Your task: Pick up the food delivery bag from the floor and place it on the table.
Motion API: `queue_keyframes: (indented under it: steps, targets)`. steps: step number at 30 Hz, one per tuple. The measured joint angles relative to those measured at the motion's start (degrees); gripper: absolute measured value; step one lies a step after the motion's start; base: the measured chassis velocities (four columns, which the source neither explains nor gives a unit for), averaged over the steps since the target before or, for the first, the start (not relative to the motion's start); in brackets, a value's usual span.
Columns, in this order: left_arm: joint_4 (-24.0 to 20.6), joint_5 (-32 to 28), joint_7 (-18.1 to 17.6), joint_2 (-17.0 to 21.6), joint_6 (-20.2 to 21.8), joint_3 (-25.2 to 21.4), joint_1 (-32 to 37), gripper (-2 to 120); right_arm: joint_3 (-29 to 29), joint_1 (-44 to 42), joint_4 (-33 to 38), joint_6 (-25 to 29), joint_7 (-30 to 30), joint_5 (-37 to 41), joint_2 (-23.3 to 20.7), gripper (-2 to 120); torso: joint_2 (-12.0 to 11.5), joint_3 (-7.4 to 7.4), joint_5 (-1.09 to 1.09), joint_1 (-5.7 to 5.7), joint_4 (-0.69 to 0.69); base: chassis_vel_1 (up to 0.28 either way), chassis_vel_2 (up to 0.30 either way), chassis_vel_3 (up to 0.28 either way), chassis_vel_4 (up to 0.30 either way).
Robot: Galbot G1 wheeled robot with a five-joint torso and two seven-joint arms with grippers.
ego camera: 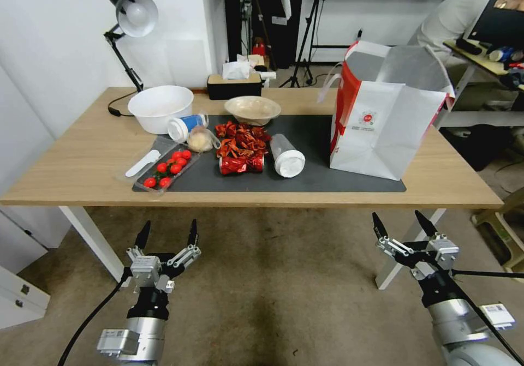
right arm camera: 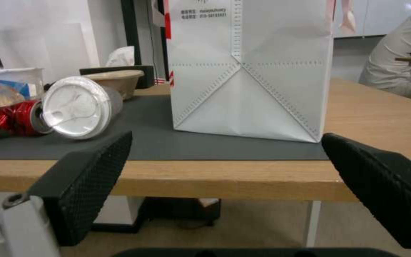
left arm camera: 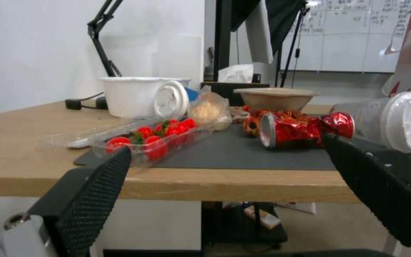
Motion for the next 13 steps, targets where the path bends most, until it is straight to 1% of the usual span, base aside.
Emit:
queue_keyframes:
  steps: [13]
  targets:
    - [0.0,0.0,0.0,0.0,0.0,0.0,0.0,100,0.0,0.0,0.0,0.0,0.0,0.0,0.0,100,0.0,0.0,0.0,0.0,0.0,0.0,0.0,0.0,0.0]
